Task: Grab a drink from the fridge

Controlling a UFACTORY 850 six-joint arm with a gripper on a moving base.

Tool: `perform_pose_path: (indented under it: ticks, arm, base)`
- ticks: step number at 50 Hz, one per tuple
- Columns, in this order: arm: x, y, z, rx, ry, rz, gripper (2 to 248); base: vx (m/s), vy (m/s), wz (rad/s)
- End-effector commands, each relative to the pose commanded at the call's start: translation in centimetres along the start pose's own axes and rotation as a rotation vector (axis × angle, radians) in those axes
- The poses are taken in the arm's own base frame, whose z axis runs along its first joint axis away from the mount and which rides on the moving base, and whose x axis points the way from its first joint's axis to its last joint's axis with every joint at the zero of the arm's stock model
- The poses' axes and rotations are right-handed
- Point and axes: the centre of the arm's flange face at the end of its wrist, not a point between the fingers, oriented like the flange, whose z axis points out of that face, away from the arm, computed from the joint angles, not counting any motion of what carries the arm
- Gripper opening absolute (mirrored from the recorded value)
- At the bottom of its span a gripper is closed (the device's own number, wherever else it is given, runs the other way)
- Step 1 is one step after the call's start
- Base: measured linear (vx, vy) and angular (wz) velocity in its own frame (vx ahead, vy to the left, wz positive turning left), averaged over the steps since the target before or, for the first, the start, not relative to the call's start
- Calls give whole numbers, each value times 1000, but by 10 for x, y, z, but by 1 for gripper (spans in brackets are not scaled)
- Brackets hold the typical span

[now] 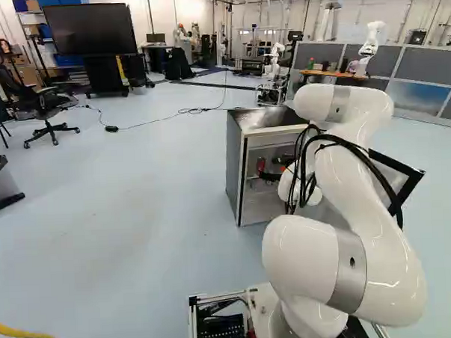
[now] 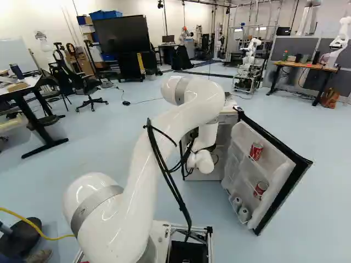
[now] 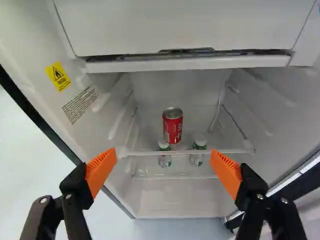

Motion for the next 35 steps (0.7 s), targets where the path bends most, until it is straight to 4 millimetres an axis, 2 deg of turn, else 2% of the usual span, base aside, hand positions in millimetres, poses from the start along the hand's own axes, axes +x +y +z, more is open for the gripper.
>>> perform_pose_path:
  ticks: [18, 35]
  arm:
    - [-20, 9, 35, 8, 22, -19, 247]
    - [-22, 17, 61, 12, 55, -45, 247]
  base:
    - [0, 0, 0]
    - [0, 0, 0]
